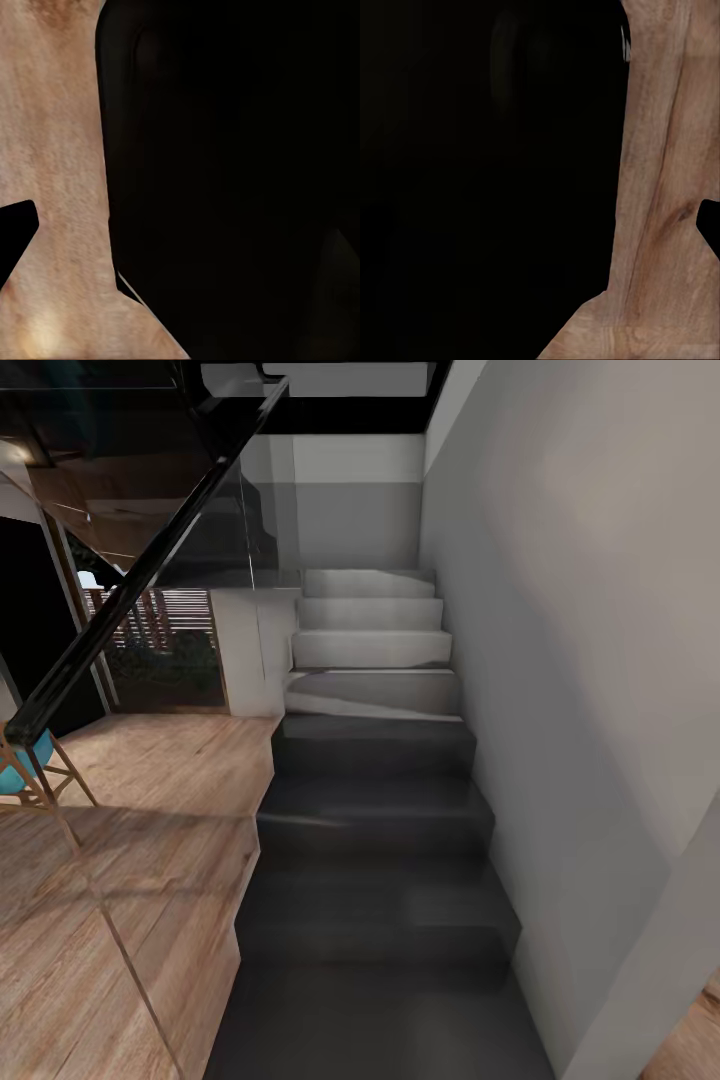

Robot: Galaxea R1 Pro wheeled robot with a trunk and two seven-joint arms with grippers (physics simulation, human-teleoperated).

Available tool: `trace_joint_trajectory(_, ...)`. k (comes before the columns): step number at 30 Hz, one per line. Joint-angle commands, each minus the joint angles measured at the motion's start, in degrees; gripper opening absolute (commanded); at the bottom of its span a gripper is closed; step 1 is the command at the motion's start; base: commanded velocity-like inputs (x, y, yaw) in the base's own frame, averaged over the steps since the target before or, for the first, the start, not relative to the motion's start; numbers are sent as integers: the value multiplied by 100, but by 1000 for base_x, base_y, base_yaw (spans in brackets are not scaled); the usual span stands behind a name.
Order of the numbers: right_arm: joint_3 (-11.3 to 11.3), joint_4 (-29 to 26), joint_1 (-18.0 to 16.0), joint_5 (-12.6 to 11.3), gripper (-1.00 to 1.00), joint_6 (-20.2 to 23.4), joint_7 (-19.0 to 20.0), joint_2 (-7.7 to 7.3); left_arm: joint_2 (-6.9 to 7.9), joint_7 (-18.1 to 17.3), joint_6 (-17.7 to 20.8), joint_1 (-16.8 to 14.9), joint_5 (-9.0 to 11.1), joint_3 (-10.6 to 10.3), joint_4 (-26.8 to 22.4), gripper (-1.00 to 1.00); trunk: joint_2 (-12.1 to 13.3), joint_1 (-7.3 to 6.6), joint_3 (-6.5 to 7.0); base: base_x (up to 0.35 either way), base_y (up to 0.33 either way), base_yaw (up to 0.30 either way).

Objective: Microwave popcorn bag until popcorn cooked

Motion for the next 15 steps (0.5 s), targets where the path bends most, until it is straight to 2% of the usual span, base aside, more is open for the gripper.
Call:
trace_joint_trajectory(1, 27, 0, -9, 33, 100, -18, 9, -26, -19, -9, -9, -9, 33, 33, 26, 100, -2, 0, -3, 0, 0, 0)
trace_joint_trajectory(5, 30, -2, -9, 53, 100, -24, 2, -24, -18, -9, -9, -4, 42, 69, 8, 100, -2, 0, -3, 0, 0, 0)
trace_joint_trajectory(9, 35, 0, -9, 60, 100, -154, -51, -18, -18, -9, -9, 7, 160, 91, -121, 100, -2, 0, -3, 0, 0, 0)
trace_joint_trajectory(15, 35, -1, -9, 62, 100, -332, -70, -19, -20, -9, -9, 8, 175, 90, -205, 100, -2, 0, -3, 0, 0, 0)
